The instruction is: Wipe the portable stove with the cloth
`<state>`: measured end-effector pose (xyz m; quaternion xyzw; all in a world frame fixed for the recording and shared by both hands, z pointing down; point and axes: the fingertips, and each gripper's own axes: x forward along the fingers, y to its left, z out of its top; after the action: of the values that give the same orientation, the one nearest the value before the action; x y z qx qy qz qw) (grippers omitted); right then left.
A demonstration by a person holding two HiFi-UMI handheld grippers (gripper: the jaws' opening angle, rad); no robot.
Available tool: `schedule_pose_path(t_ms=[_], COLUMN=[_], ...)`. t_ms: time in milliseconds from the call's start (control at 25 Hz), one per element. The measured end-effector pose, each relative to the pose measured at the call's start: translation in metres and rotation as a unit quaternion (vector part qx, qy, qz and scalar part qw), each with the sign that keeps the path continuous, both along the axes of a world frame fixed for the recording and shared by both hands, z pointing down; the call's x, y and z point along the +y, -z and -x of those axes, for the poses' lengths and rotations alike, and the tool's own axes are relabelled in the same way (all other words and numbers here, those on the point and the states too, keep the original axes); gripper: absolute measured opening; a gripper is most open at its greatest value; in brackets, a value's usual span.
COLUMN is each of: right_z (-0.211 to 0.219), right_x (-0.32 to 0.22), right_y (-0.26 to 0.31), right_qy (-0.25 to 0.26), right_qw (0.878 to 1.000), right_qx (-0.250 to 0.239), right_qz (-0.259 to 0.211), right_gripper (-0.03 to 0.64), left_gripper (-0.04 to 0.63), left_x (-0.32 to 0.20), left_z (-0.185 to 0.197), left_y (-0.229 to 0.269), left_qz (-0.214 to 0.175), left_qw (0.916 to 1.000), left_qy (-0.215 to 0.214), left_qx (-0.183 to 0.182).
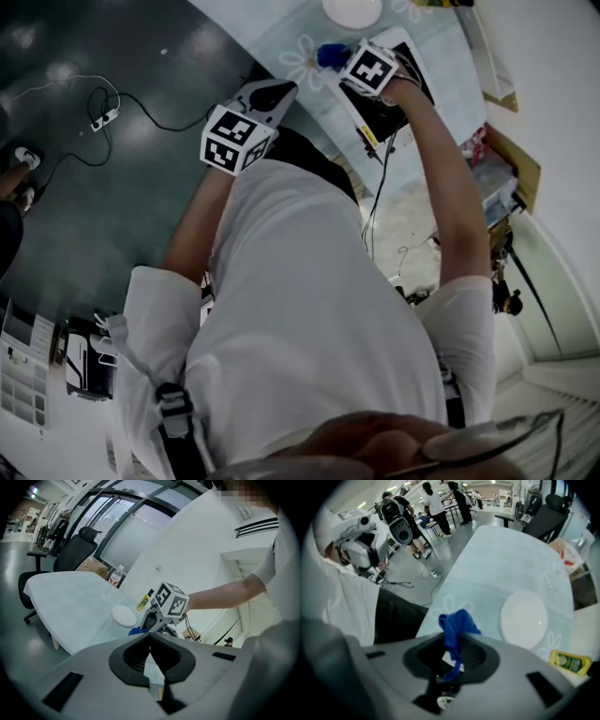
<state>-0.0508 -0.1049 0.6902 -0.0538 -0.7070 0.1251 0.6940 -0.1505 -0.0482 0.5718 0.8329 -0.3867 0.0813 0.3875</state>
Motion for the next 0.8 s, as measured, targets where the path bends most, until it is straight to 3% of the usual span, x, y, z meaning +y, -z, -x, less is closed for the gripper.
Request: schedule_pose_path(t_ms=[280, 800], right_z=[0.023, 0.042], right_x=[0.015, 0.051], right_y=[0.004, 0.005], right_qy=[-0.033, -0.05], right_qw=[0.998, 0.996], right_qx=[-0.045, -0.071], right_qz=[0.018, 0.026], right_gripper=[0.1, 0.1], left_gripper=[0.032, 0.032], left_x=[0.021, 0.047], left_z=[0.009, 0.017], left_y=[-0.004, 0.006], left_qz=[0.001, -0.009], left_qw=[0.9998, 0.9993], left_qy=[0.018, 0.032], left_qx=[-0.005, -0.019])
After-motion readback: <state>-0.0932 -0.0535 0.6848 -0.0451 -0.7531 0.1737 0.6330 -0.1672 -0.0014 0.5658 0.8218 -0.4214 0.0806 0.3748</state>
